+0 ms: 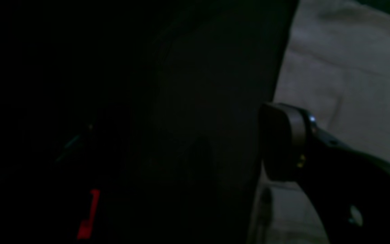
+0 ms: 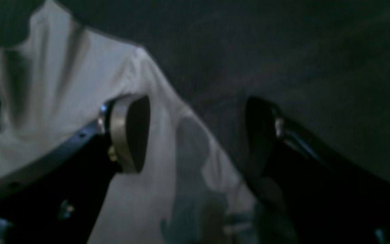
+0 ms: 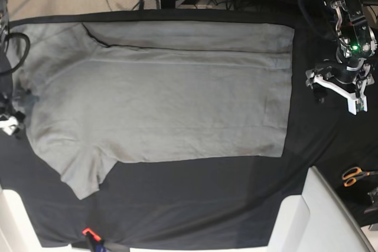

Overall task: Fold the T-shirt properly
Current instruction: 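Move the left gripper aside and the right gripper to the sleeve, then grasp the sleeve with the right gripper and fold it inward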

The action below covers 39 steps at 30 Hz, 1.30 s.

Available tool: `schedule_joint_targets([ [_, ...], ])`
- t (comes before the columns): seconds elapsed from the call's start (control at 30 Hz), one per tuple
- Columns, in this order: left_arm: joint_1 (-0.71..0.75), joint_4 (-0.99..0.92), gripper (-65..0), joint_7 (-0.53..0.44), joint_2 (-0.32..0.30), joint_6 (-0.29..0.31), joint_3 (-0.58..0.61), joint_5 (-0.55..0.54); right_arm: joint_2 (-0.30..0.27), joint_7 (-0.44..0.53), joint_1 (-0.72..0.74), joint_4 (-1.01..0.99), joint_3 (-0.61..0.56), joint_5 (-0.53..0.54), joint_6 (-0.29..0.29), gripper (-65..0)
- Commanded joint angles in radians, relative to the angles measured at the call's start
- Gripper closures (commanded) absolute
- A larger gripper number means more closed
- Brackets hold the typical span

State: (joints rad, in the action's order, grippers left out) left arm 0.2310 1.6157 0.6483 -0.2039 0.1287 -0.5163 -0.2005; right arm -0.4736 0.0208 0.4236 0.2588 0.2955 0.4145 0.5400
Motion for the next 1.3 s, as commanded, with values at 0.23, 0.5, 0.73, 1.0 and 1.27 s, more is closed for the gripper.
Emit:
schedule_joint_targets([
  [0.23, 0.005, 0.004, -56.4, -0.017, -0.018, -0.005, -0.008, 0.002, -0.012, 0.051, 0.042, -0.022, -0.17, 0.007, -0.096, -41.0],
  [0.5, 0.005, 0.004, -56.4, -0.017, -0.013, -0.005, -0.008, 0.002, 0.003, 0.051, 0.041, -0.059, -0.266, 0.007, -0.1, -19.4],
  [0.73, 0.005, 0.004, -56.4, -0.017, -0.012, -0.005, -0.006, 0.002, 0.003, 0.003, 0.041, -0.052, -0.262, 0.01, -0.102, 0.0],
  [1.0, 0.005, 0.004, -56.4, -0.017, -0.01, -0.005, 0.003, 0.006, 0.0, -0.089, -0.052, 0.156, -0.236, 0.014, -0.102, 0.0],
  [1.27, 0.005, 0.004, -56.4, -0.017, -0.01, -0.005, 0.003, 0.009, 0.017, -0.341, -0.248, 0.578, 0.0, 0.013, -0.1, 0.0],
])
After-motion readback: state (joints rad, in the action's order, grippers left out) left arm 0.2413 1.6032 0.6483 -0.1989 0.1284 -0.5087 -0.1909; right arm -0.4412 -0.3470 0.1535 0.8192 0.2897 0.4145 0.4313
